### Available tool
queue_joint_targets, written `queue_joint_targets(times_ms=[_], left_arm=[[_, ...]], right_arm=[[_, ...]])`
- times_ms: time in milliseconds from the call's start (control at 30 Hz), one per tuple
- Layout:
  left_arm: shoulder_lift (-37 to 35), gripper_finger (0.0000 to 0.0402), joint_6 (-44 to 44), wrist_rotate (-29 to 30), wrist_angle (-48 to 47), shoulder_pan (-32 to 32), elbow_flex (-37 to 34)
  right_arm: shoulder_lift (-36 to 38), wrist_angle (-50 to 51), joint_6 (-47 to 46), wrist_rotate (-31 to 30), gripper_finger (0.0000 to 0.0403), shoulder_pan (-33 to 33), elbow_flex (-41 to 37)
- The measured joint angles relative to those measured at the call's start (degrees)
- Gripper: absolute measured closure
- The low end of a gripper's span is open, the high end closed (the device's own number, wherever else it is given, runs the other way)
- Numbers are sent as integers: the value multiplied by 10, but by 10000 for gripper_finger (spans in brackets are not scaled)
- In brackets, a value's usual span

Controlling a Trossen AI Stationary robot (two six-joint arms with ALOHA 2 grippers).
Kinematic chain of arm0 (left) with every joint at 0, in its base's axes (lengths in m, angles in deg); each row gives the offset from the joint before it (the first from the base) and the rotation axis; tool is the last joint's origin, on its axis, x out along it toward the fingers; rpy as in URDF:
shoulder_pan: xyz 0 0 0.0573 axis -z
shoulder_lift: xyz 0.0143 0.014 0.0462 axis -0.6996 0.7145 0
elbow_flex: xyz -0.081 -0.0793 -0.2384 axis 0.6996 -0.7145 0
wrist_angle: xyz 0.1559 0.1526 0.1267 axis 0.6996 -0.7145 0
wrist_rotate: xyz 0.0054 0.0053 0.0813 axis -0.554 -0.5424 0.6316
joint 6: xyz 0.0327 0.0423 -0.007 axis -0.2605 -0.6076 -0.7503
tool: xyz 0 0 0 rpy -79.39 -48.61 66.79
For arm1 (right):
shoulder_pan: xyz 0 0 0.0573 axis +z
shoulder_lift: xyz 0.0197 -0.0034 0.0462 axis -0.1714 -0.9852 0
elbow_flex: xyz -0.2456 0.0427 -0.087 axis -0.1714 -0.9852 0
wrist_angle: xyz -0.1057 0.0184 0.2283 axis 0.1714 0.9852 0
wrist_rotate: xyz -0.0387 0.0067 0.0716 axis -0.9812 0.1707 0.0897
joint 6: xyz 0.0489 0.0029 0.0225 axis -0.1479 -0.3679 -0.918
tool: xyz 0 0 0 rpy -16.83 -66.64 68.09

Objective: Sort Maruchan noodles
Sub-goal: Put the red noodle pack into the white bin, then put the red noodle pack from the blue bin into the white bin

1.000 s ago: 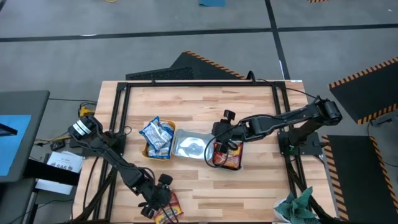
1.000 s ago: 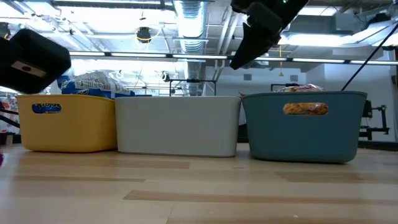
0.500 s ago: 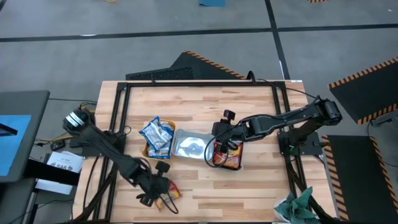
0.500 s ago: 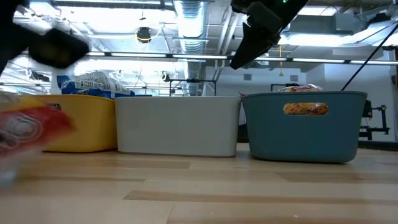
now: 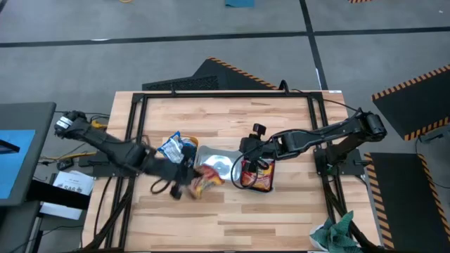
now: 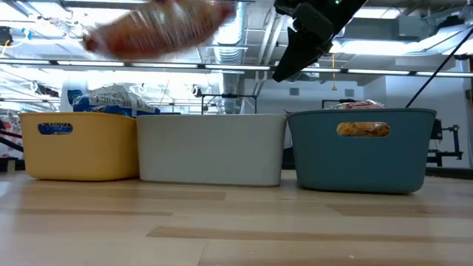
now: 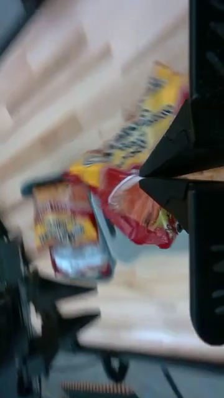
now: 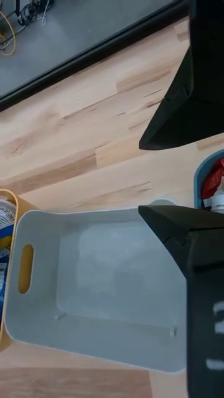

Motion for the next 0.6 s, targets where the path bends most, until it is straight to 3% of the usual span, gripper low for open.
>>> queue_joint_targets(times_ms=[200,333,600], left_arm=[[33,401,-82,-59,94,-120,-18],[53,401,-117,-63,136,-172,-29],[37,402,-95,-82,137,-190,-31]], right_arm=[[0,9,0,-44,227,3,0],[0,23,0,-73,227,12,0],[0,54,-5,-92,227,37,0]])
